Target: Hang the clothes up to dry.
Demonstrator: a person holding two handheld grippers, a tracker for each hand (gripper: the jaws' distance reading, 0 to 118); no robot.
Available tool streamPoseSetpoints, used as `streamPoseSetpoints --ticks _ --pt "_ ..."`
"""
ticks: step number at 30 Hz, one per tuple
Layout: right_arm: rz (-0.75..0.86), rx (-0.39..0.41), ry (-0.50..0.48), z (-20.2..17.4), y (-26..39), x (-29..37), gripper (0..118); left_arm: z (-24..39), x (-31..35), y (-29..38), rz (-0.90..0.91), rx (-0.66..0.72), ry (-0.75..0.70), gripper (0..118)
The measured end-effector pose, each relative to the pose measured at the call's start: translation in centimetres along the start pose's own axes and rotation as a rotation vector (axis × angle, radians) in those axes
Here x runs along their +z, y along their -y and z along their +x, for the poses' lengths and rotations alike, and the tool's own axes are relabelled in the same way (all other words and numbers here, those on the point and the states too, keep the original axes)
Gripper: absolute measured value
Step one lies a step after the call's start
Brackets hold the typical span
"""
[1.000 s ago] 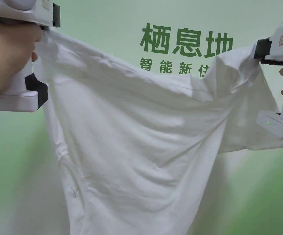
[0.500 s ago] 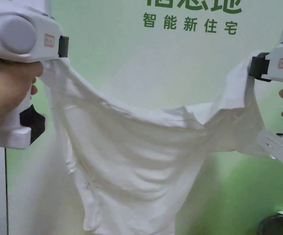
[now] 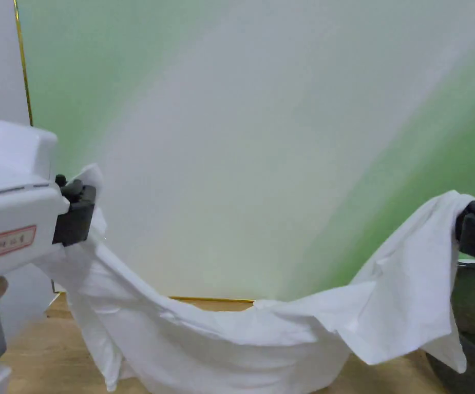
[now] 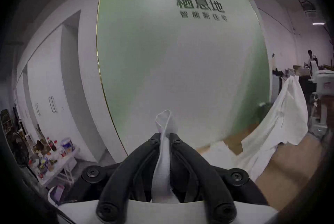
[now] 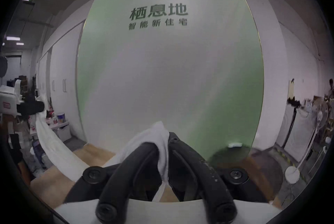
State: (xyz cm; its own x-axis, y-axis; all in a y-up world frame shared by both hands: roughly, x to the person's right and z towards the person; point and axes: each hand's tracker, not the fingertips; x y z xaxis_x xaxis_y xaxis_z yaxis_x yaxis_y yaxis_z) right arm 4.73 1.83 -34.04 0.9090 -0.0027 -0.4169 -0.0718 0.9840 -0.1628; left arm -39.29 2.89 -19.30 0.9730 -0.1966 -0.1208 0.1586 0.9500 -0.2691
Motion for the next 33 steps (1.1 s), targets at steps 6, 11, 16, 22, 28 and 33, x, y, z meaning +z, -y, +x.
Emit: streamPoseSetpoints --ticks 6,11,16,22,28,33 --pt "-0.164 -0.048 -0.012 0.8 8.2 4.8 7 1.5 2.8 7.4 -0.211 0.008 0.118 7" --pt "-0.273 -0.006 -0.003 1.1 13.5 7.9 7 3.1 4.0 13.3 -0.38 0.001 0.194 7" --pt "-0.387 -0.061 -0.001 1.9 17.4 9.1 7 4.3 4.0 18.2 -0.505 0.009 0.217 7" --pt "-0.51 -0.058 0.029 2.6 21.0 9.7 7 4.4 4.0 22.3 -0.65 -0.006 0.232 8" --pt "-0.584 -0.07 0.028 3.9 20.9 9.4 32 2.4 3.3 20.7 -0.64 0.04 0.175 69" --pt "-0.52 -0.014 0.105 5.2 17.7 9.6 71 0.7 3.5 16.3 -0.518 0.032 0.115 72"
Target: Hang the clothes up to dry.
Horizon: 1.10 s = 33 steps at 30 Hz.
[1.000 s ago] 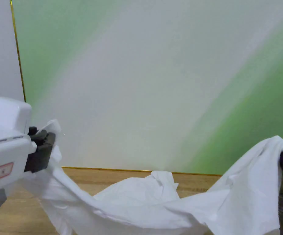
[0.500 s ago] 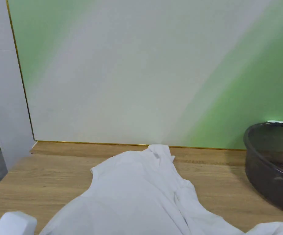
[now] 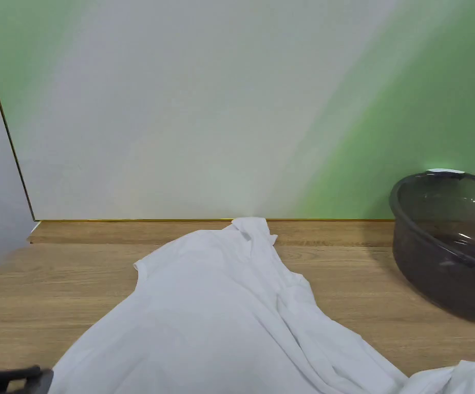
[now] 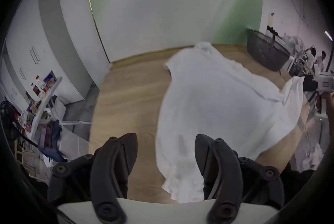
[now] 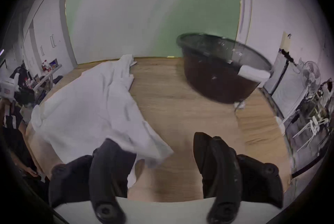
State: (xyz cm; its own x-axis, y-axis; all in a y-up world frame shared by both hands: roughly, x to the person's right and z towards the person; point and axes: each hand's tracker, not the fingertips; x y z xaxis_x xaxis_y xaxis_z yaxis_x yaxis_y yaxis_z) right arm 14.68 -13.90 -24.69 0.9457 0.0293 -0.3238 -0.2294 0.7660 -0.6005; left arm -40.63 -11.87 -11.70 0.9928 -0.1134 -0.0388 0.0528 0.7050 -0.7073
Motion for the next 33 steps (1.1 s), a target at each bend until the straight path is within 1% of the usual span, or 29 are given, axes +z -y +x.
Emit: streamPoseSetpoints --ticks 3,5,7,9,10,11,12,13,14,15,16,18,19,20,21,22,23,24,25,26,28,29,30,31,32,33 --pt "0.071 -0.024 0.033 0.7 -1.8 1.1 75 -0.3 0.3 -1.7 0.045 0.003 -0.02 72" --pt "0.102 -0.042 0.028 0.9 -2.5 1.3 77 -0.1 -0.3 -2.3 0.065 0.027 -0.007 72" --pt "0.122 -0.052 0.008 0.5 -3.3 1.0 79 0.4 -1.9 -2.7 0.066 0.047 0.041 71" --pt "0.133 -0.057 -0.001 -0.2 -3.5 0.2 79 1.3 -3.8 -3.1 0.051 0.089 0.07 53" --pt "0.124 -0.06 -0.012 -0.6 -3.6 -0.4 79 2.1 -4.8 -3.4 0.051 0.086 0.089 47" --pt "0.115 -0.062 -0.018 -1.0 -3.7 -0.8 79 2.7 -5.4 -3.7 0.051 0.067 0.109 47" --pt "0.106 -0.067 -0.026 -1.2 -3.6 -1.3 76 3.5 -6.4 -3.9 0.052 0.048 0.105 28" --pt "0.106 -0.071 -0.037 -1.3 -3.5 -1.7 64 4.5 -7.1 -4.2 0.059 0.003 0.099 11" --pt "0.107 -0.067 -0.039 -1.4 -3.4 -1.9 29 5.3 -7.7 -4.5 0.06 -0.034 0.101 9" --pt "0.1 -0.069 -0.029 -1.5 -3.5 -2.1 2 6.0 -8.1 -4.9 0.06 -0.05 0.117 9" --pt "0.092 -0.076 0.01 -1.6 -3.6 -1.9 3 6.4 -8.8 -5.3 0.059 -0.054 0.138 8" --pt "0.089 -0.08 0.06 -0.6 -3.5 -1.5 3 7.5 -9.4 -6.1 0.078 -0.076 0.176 6" --pt "0.091 -0.102 0.094 -0.2 -3.4 -1.1 3 8.0 -9.7 -6.5 0.074 -0.089 0.186 6" --pt "0.082 -0.122 0.113 0.2 -3.2 -0.9 7 8.5 -9.9 -6.8 0.078 -0.096 0.189 5" --pt "0.058 -0.147 0.122 1.3 -2.6 -1.3 18 8.9 -10.3 -7.1 0.084 -0.11 0.194 4" --pt "0.024 -0.173 0.114 1.7 -2.2 -1.3 40 9.3 -10.6 -7.3 0.085 -0.13 0.2 4" --pt "-0.019 -0.186 0.101 2.0 -1.7 -1.5 74 9.6 -11.0 -7.6 0.081 -0.14 0.205 3" --pt "-0.062 -0.205 0.084 2.4 -1.0 -1.9 92 9.7 -11.4 -7.9 0.078 -0.138 0.217 3" --pt "-0.081 -0.234 0.059 2.8 -0.2 -2.0 100 9.9 -11.7 -8.0 0.074 -0.142 0.232 3" --pt "-0.095 -0.27 0.035 3.0 0.4 -2.0 100 10.1 -12.0 -8.2 0.068 -0.141 0.236 3" --pt "-0.133 -0.388 -0.015 3.7 1.7 -2.3 100 10.3 -12.9 -8.5 0.058 -0.141 0.248 3" --pt "-0.153 -0.441 -0.024 4.1 2.4 -2.5 100 10.3 -13.3 -8.6 0.051 -0.137 0.255 3" --pt "-0.175 -0.483 -0.011 4.3 2.9 -2.9 100 10.3 -13.7 -8.8 0.043 -0.129 0.263 3" --pt "-0.189 -0.496 -0.003 4.5 3.3 -3.3 100 10.3 -14.2 -9.0 0.034 -0.121 0.269 3" --pt "-0.211 -0.498 0.017 4.7 3.7 -3.8 91 10.3 -14.7 -9.2 0.026 -0.114 0.27 3" --pt "-0.207 -0.491 0.017 4.9 4.0 -4.2 74 10.3 -15.1 -9.4 0.018 -0.111 0.272 3"
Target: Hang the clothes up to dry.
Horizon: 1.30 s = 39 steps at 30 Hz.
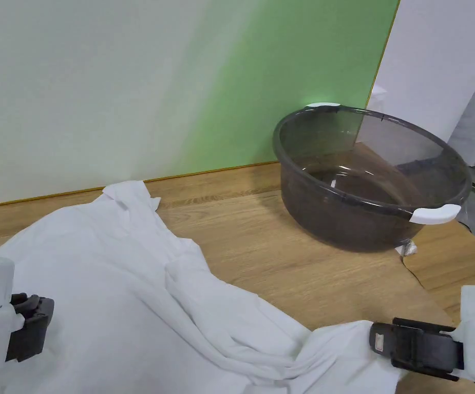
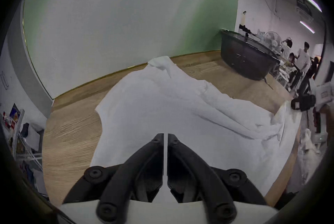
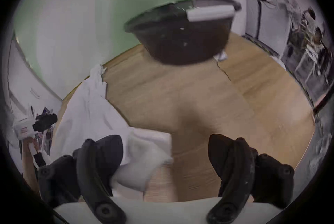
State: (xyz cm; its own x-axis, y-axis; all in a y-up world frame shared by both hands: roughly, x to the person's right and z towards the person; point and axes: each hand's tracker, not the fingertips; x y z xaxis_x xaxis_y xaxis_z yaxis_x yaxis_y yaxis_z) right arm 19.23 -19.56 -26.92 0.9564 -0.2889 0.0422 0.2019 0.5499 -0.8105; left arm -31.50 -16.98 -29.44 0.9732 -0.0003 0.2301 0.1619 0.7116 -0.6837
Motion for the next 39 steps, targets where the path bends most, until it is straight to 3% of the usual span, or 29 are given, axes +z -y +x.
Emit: streamPoseSetpoints --ticks 1,2,4,5,7,8,9,10,11,12,17,20,23,26,28,29,30,31,32,35,39 --pt "0.0 -0.003 -0.014 0.3 0.0 -0.4 42 -0.2 -0.5 -0.3 -0.006 0.001 0.003 3" --pt "-0.007 -0.022 -0.073 0.5 0.0 -0.9 2 -0.4 -1.1 -0.7 -0.012 0.006 0.004 3" --pt "-0.029 -0.101 -0.182 1.1 0.1 -2.7 1 -0.9 -2.5 -1.9 -0.024 0.023 0.015 9" --pt "-0.058 -0.108 -0.198 1.2 0.2 -3.4 1 -1.3 -3.3 -2.8 -0.028 0.038 0.034 25" --pt "-0.025 -0.037 -0.153 0.4 0.4 -4.3 1 -2.3 -5.5 -5.3 -0.05 0.033 0.053 47" --pt "-0.012 0.016 -0.132 -0.2 0.5 -4.3 1 -2.8 -6.6 -6.6 -0.042 0.028 0.049 47" --pt "0.015 0.031 -0.136 -0.4 0.4 -4.2 1 -3.3 -7.6 -7.9 -0.021 0.02 0.023 70" --pt "0.034 0.026 -0.156 -0.5 0.2 -4.0 1 -3.9 -8.7 -9.5 0.016 0.015 0.001 85" --pt "0.054 0.021 -0.175 -0.4 0.0 -3.9 1 -4.5 -9.8 -11.0 0.033 0.016 -0.001 95" --pt "0.051 0.017 -0.182 -0.2 -0.2 -3.7 1 -5.0 -11.1 -12.7 0.035 0.013 0.004 97" --pt "0.109 0.012 -0.171 -0.3 -1.6 -3.1 1 -6.1 -18.4 -17.9 0.019 -0.086 0.099 97" --pt "0.128 0.137 -0.053 -1.1 -2.3 -3.4 1 -5.3 -22.8 -19.2 -0.032 -0.155 0.106 97" --pt "0.113 0.106 -0.086 -0.5 -2.5 -3.9 1 -5.0 -25.8 -19.6 -0.078 -0.096 0.163 97" --pt "0.098 0.102 -0.082 0.1 -2.6 -4.4 1 -4.2 -27.8 -18.9 -0.093 -0.089 0.13 92" --pt "0.093 0.104 -0.075 -0.4 -3.0 -4.2 1 -4.0 -28.5 -18.2 -0.133 -0.09 0.098 84" --pt "0.093 0.101 -0.078 -0.3 -3.0 -4.2 1 -3.8 -27.9 -17.9 -0.081 -0.13 0.048 73" --pt "0.093 0.098 -0.082 -0.3 -3.0 -4.2 1 -3.7 -27.6 -17.9 -0.084 -0.102 0.093 55" --pt "0.097 0.096 -0.081 -0.4 -3.0 -4.3 1 -3.6 -27.0 -17.7 -0.071 -0.095 0.103 26" --pt "0.107 0.097 -0.082 -0.6 -3.0 -4.3 1 -3.4 -26.5 -17.4 -0.063 -0.114 0.104 10" --pt "0.135 0.109 -0.075 -0.9 -3.0 -4.3 1 -3.1 -25.5 -17.2 -0.115 -0.065 0.029 9" --pt "0.2 0.147 -0.071 -1.5 -2.9 -2.9 1 -4.9 -20.0 -17.8 0.015 0.062 0.031 9"
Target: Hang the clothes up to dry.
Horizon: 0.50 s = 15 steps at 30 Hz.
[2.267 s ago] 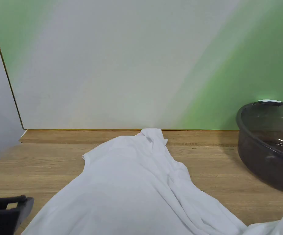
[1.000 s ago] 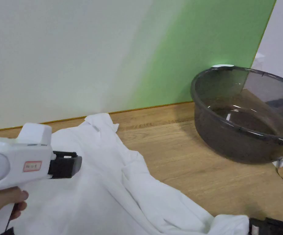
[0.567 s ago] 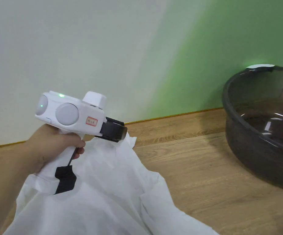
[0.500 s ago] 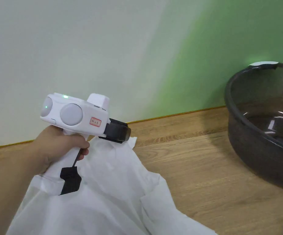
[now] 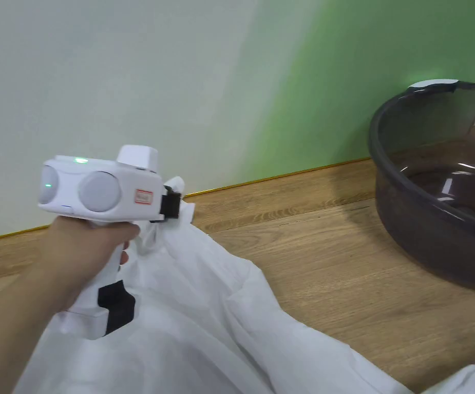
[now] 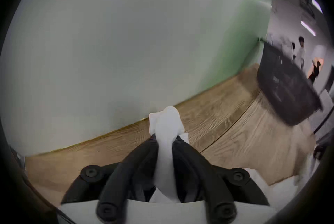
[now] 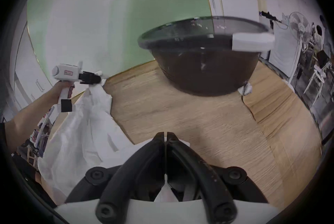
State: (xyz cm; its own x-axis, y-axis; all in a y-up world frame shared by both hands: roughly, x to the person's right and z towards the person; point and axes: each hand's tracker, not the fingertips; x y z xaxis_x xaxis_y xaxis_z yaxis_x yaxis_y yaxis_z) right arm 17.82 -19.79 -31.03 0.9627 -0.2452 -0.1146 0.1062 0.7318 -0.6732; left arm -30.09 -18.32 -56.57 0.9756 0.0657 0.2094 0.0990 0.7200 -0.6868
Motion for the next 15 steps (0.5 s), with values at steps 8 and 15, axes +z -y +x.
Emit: streamPoseSetpoints --ticks 8,15 --pt "0.183 0.141 -0.025 -4.0 -4.0 4.0 1 -3.1 18.2 -2.0 0.237 0.039 -0.082 9" --pt "0.426 0.246 -0.07 -9.3 -12.0 8.5 1 -4.0 34.0 -3.0 0.461 0.068 -0.242 9"
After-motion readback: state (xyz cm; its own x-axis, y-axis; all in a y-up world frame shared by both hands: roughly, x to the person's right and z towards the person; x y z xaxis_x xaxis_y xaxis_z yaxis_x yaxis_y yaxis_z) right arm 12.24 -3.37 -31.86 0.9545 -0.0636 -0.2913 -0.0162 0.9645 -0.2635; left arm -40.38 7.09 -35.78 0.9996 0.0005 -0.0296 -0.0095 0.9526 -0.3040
